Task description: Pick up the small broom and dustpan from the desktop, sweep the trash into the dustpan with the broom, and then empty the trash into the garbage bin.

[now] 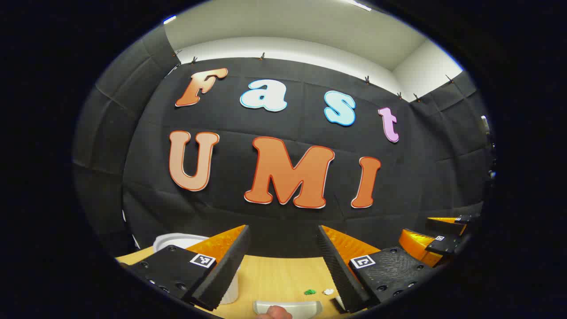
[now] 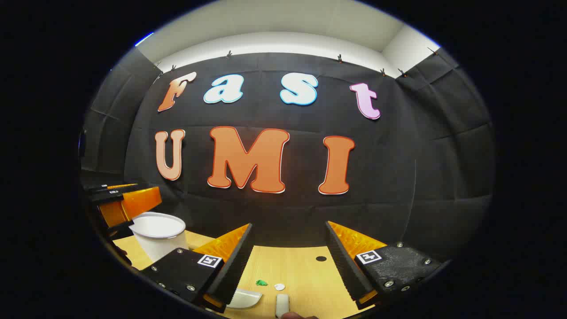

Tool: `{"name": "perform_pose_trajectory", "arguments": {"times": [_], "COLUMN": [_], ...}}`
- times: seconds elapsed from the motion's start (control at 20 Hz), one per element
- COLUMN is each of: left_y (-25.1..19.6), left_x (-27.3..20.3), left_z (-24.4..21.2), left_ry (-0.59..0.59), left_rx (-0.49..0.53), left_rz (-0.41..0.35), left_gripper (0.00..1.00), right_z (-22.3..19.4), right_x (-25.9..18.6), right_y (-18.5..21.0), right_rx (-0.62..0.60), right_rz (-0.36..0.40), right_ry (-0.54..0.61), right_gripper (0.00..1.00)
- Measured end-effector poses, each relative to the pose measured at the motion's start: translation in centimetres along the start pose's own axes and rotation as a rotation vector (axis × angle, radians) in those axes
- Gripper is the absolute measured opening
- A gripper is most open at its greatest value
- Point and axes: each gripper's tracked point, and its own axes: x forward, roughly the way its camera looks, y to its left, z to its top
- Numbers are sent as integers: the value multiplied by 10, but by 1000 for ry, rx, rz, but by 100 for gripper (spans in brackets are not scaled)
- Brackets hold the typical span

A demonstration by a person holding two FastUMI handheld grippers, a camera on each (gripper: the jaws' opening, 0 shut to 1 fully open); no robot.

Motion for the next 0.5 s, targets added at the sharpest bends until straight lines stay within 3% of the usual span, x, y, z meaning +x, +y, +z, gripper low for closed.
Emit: {"name": "perform_pose_trajectory", "arguments": {"times": [0.5], "left_y": [-30], "left_x": [-5], "left_z": [-6], "left_ry": [13], "left_rx": [26], "left_rz": [23], "left_gripper": [93], "right_z": [-10], "right_x": [-4], "right_y": [-1], "right_rx": [47], "right_rz": [62], "right_ry": [23], "right_gripper": [94]}}
